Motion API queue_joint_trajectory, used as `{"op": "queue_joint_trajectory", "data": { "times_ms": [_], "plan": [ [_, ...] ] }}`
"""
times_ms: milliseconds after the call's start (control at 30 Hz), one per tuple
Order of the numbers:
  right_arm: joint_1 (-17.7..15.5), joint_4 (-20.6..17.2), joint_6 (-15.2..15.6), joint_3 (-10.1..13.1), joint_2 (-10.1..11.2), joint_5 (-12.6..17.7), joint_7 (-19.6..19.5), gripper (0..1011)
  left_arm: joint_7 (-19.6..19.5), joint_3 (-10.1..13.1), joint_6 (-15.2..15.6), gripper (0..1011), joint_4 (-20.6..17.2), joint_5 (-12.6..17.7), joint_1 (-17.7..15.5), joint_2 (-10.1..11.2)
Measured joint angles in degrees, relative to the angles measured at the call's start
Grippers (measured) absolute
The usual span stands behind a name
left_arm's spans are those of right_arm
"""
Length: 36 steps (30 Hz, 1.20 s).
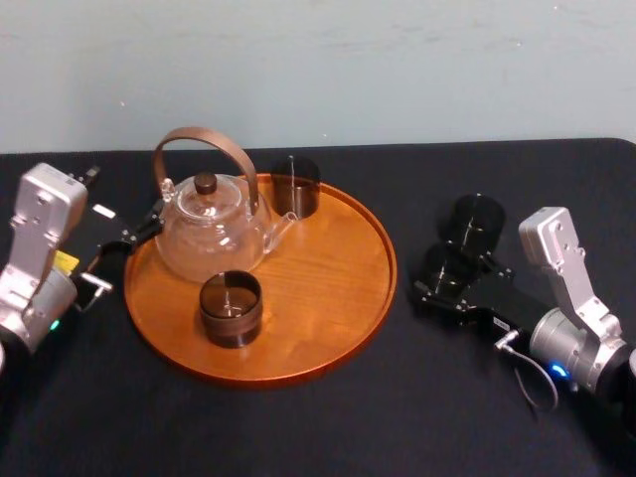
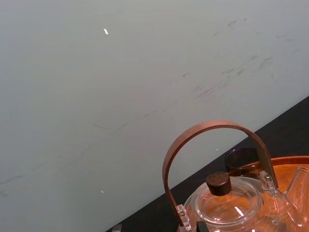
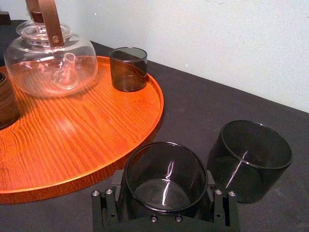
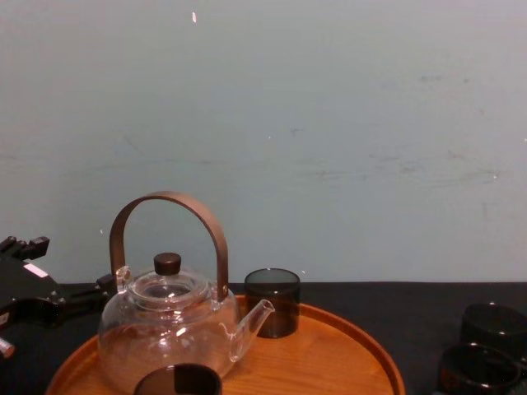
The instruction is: Pick up the glass from the table and place it on the tray.
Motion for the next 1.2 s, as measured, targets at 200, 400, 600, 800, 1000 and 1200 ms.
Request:
{"op": "queue_joint_trajectory", "data": {
  "times_ms": [200,400,600,800,1000,1200],
  "plan": [
    [0.3,0.3,-0.1,0.0,-0.3,-0.3,-0.5,1000,0.0,0.0,0.0,1001,0.0,0.0,0.0,0.0],
    [0.3,0.3,-0.1,0.0,-0.3,-0.3,-0.5,1000,0.0,0.0,0.0,1001,0.0,0.0,0.0,0.0],
    [0.3,0.2,-0.1,0.0,-0.3,-0.3,-0.5,984,0.0,0.0,0.0,1001,0.0,0.0,0.0,0.0],
    [0.2,0.2,-0.1,0.0,-0.2,-0.3,-0.5,908,0.0,0.0,0.0,1001,0.0,0.0,0.0,0.0],
    [0.2,0.1,-0.1,0.0,-0.2,-0.3,-0.5,908,0.0,0.0,0.0,1001,0.0,0.0,0.0,0.0],
    [0.2,0.1,-0.1,0.1,-0.2,-0.2,-0.3,908,0.0,0.0,0.0,1001,0.0,0.0,0.0,0.0]
  ]
}}
